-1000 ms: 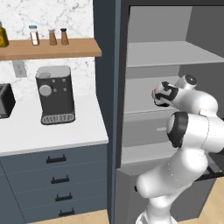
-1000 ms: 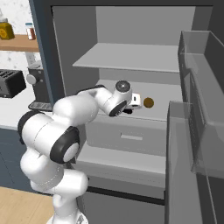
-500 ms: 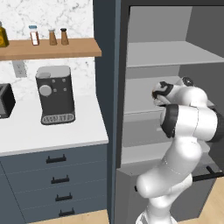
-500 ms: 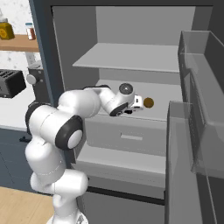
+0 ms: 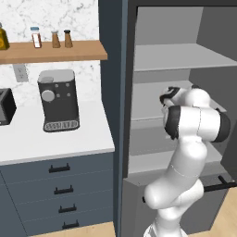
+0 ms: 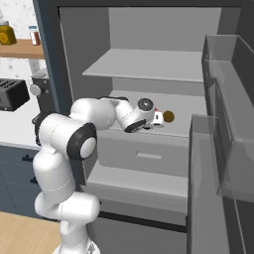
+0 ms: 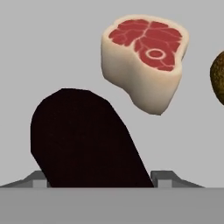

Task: Place one avocado and one steak in each tupperware on the nearby counter, to pack two identical lunches.

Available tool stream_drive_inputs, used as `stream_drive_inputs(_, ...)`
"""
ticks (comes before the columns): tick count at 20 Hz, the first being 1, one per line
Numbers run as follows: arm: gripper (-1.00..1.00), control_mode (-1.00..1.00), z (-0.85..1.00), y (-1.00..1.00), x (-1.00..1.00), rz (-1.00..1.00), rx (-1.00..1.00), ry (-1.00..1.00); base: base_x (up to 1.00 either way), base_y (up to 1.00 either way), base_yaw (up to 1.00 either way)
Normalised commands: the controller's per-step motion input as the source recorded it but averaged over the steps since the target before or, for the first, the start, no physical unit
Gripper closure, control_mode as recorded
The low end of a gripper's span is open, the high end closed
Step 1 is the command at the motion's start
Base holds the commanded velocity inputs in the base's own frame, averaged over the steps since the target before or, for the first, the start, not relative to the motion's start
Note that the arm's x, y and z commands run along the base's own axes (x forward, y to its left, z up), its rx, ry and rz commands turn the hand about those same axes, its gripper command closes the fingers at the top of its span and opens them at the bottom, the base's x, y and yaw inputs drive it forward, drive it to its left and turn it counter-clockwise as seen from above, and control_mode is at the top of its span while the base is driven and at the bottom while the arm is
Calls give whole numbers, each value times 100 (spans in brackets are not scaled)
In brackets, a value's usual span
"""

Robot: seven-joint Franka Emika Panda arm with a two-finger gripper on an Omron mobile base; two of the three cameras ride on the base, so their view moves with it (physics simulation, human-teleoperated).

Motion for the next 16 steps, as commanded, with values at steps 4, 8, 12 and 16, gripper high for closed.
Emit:
stream_drive_inputs(4,100,-100,-41,0,8,0,0,0,0,0,0)
stream_drive_inputs(8,100,-100,-12,2,8,0,0,0,0,0,0)
stream_drive_inputs(12,100,-100,-3,22,-10,0,0,0,0,0,0)
stream_drive_inputs(16,100,-100,0,29,-51,9,0,0,0,0,0)
